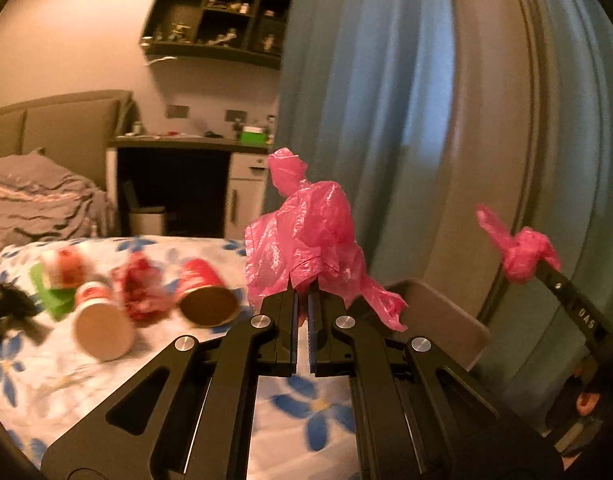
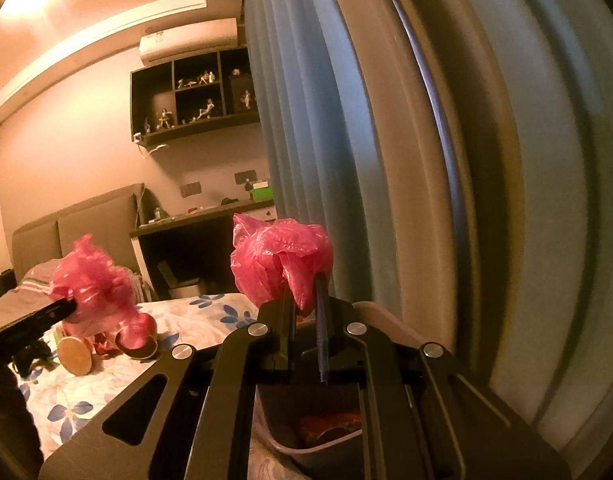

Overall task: Collect trash
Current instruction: 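Carry both pink bags over the grey bin with both tools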

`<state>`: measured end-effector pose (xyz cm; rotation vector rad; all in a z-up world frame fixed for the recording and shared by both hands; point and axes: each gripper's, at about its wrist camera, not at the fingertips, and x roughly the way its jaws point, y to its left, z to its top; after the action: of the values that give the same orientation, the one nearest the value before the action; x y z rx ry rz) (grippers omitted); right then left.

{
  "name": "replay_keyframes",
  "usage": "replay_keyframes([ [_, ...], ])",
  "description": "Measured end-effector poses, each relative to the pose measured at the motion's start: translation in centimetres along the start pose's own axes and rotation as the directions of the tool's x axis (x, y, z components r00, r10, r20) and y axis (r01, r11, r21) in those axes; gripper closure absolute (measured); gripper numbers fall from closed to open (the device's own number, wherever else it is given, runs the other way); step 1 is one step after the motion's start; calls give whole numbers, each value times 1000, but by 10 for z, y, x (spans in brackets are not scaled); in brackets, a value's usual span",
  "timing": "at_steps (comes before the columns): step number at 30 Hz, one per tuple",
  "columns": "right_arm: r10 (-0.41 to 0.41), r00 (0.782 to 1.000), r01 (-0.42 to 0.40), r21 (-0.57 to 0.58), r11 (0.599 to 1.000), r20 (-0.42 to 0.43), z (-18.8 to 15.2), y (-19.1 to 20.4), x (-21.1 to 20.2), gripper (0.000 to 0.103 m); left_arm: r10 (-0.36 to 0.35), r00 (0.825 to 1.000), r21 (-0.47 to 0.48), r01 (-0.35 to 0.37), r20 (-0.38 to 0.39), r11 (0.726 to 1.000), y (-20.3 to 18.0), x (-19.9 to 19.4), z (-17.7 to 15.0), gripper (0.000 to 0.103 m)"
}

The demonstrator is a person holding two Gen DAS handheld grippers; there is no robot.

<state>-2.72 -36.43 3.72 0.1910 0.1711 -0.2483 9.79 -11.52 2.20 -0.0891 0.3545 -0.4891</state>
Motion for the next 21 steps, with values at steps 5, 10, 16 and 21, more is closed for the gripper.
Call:
replay_keyframes([
  [5, -10, 1000, 10, -1, 1000, -13, 0, -7, 9, 94, -59, 998, 30, 59, -11, 998, -31, 27, -1, 100],
  [10, -23, 999, 23, 10, 1000, -34, -1, -17, 27, 94, -105, 994, 55, 107, -32, 993, -57, 55, -6, 100],
  [16, -28, 998, 29, 18, 999, -64, -4, -25, 43, 93, -128, 990, 80, 133, -67, 988, -77, 83, -17, 100],
  [21, -31, 997, 33, 24, 999, -76, -4, -29, 53, 93, -129, 987, 83, 137, -95, 987, -83, 101, -26, 100],
])
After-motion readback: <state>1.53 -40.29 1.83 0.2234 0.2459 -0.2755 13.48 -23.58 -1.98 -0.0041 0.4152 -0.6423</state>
